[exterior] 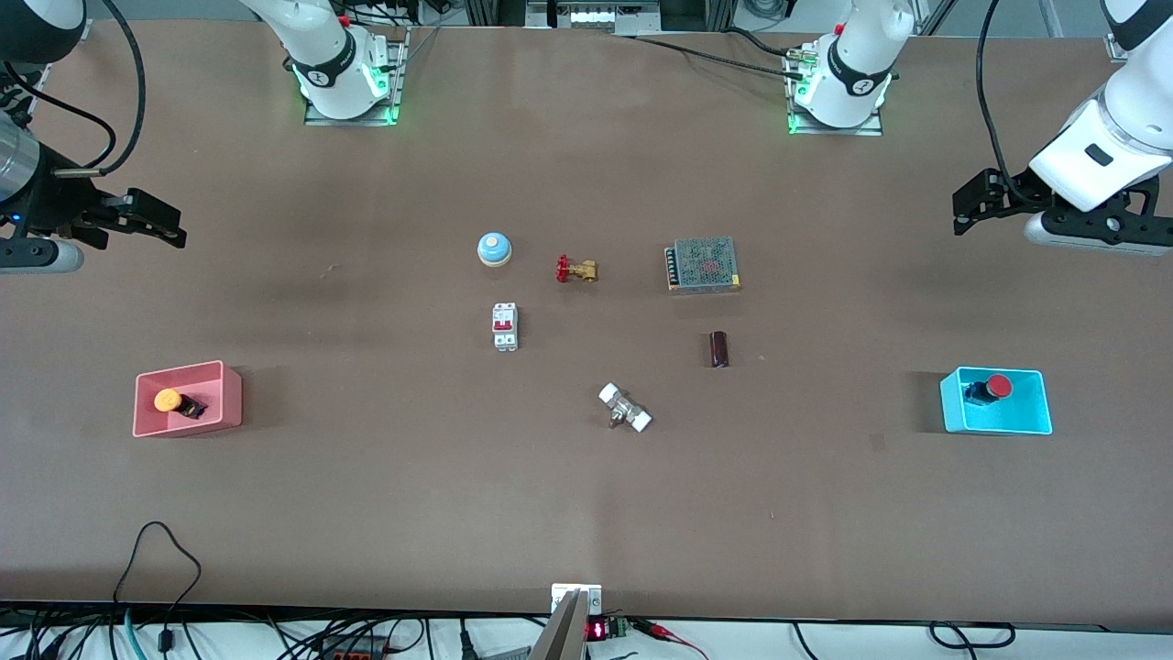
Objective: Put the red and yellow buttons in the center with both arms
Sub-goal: 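Lower the left gripper into the cyan box while the right gripper enters the pink box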
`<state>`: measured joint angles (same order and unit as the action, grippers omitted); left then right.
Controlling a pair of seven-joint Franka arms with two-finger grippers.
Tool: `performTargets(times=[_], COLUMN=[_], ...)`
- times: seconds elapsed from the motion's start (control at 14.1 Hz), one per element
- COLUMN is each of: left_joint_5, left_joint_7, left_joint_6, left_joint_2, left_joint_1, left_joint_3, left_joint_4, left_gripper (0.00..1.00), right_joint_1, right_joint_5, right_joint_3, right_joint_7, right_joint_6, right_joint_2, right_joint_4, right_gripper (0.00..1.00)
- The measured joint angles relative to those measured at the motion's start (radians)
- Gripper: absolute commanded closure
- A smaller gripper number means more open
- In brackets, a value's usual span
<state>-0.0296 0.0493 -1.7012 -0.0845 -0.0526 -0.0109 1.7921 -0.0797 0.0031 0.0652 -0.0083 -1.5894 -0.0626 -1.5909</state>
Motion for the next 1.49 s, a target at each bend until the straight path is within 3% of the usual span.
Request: performTargets(times=[0.35,0.57,0.85,1.13,1.49], left_joint_5=[0.0,0.0,0.0,-0.05,-0.063], left_joint_7=[-0.004,-0.005,-0.004,0.041,0.097], left_joint_6=[0.003,0.002,-0.021,-0.178,-0.361], left_joint_2=[0.022,0.103,0.279,0.472,0.608], left_joint_1=[0.003,0.02,0.077,0.197,0.25], left_joint_3=[0.002,0.013,0.022,0.025,0.025], left_joint_4=[-0.001,-0.038,-0.132,-0.221,-0.186], left_gripper=[0.0,0.0,0.0,0.0,0.0], right_joint_1=[0.013,0.066,0.169,0.227,0.236], right_joint_5=[-0.001,-0.003,-0.019,-0.02,-0.02], right_joint_3=[0.001,0.004,0.007,0.008,0.007], right_joint_7=[-0.074,-0.115,-0.285,-0.399,-0.435], right_joint_6=[0.0,-0.033,-0.236,-0.467,-0.604], right_joint_2=[-0.012,-0.062,-0.208,-0.354,-0.449], right_joint_4=[-0.01,-0.019,-0.028,-0.029,-0.027], right_gripper=[0.0,0.0,0.0,0.0,0.0])
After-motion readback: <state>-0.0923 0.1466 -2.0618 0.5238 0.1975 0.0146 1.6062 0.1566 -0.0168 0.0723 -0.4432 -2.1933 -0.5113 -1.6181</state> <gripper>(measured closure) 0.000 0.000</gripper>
